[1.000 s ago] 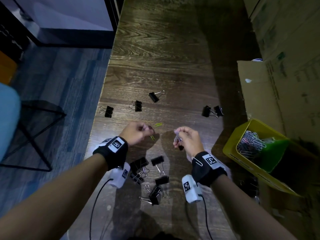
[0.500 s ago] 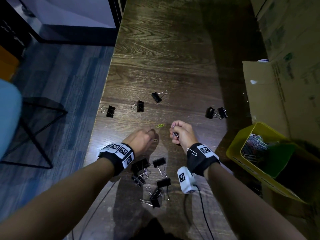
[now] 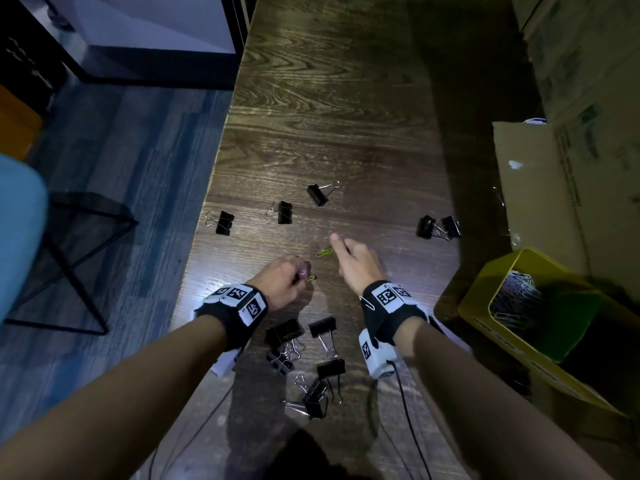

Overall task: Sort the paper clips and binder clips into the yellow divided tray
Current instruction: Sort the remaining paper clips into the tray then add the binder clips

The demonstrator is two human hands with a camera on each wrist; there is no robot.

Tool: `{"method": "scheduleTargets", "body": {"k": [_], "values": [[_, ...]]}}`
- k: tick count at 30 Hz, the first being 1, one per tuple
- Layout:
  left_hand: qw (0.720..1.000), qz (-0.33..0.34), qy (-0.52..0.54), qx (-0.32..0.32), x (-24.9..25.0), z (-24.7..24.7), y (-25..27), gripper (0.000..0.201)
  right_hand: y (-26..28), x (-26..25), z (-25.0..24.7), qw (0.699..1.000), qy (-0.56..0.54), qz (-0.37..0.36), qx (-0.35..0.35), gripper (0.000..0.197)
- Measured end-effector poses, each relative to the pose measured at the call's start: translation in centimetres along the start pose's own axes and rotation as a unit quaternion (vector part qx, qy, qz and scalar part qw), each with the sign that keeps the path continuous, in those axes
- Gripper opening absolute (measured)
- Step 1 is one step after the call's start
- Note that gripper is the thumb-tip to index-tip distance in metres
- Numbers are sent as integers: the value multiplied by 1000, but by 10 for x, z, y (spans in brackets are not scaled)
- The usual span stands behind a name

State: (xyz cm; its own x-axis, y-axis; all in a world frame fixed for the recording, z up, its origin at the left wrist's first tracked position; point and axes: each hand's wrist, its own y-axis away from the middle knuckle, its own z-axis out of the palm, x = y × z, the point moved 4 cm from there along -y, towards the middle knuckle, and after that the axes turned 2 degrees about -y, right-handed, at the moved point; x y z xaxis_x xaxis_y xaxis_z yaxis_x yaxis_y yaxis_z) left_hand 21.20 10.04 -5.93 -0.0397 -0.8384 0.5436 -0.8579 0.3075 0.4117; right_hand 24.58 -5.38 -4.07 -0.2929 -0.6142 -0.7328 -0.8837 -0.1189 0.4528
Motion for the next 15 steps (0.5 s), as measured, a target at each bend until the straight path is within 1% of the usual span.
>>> {"method": "scheduleTargets", "body": {"k": [2,4,5,9,13,15], "values": [[1000,-4,3,7,1,-2,0,11,3,-10,-3,998,43,-42,1,43],[1000,-9,1,5,2,-4,0,13,4,-16,-4,995,57,-77,5,33],[1000,-12,1,3,2,-5,0,13,3,-16,-3,994,67,-87,2,32],[1000,-13,8,10,3,-4,1,14,-1,-13,7,986,125,-106,-17,34],[1000,-22,7,2,2,-1,2,14,1,-15,12,966,234,-102,-28,32],[1000,-20,9,1,2,-2,1,12,1,-18,13,958,269,-98,-30,29]]}}
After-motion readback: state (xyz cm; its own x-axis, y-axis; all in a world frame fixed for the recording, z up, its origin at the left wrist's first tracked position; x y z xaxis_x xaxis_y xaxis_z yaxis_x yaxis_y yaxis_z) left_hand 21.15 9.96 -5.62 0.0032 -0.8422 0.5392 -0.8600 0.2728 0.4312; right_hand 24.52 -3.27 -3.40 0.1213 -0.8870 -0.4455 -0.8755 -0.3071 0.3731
